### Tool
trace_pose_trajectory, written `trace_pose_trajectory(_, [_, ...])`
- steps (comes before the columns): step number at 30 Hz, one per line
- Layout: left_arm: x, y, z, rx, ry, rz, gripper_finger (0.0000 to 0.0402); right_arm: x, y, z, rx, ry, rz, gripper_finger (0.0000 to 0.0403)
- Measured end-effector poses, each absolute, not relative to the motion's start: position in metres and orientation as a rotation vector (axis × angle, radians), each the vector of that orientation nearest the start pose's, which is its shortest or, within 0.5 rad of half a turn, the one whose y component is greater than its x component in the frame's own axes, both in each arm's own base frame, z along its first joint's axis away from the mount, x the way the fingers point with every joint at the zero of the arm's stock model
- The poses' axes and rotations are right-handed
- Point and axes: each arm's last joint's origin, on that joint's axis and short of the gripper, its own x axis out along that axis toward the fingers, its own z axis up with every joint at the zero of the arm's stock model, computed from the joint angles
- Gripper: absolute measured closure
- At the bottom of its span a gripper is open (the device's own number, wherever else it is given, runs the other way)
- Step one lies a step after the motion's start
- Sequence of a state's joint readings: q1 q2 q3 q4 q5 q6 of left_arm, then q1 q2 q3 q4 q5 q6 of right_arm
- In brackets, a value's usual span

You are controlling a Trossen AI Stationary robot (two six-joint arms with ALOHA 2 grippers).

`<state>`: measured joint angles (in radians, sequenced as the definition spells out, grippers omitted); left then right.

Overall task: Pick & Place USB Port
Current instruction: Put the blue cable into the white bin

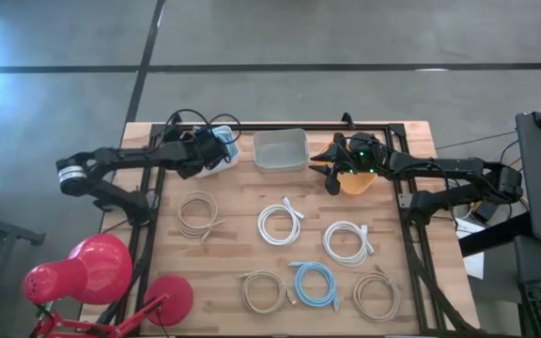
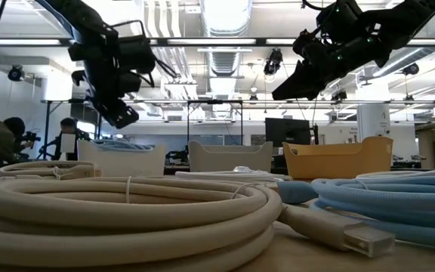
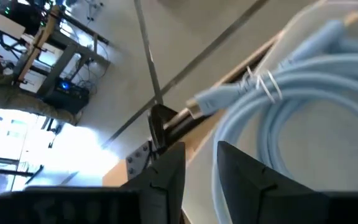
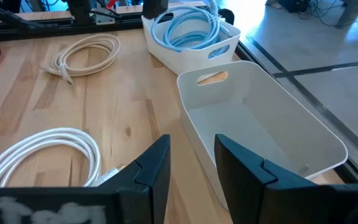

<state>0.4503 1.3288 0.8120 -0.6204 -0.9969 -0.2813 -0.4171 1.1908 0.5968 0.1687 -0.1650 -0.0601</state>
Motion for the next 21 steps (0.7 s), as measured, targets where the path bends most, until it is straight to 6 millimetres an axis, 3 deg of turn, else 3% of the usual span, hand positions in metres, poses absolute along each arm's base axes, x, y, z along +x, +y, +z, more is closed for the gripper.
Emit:
trace_pose_trajectory(11, [0.200,0.122,0.239,0.142,0.930,1.396,0.0294,0.227,-0.095,0.221,0.064,0.417,-0.236,0.0284])
trace_pose_trajectory(21, [0.207,0.117,0.234,-0.025,0.928,1.184,0.0294,0.227,-0.095,0.221,0.064,0.418,-0.236,0.0284])
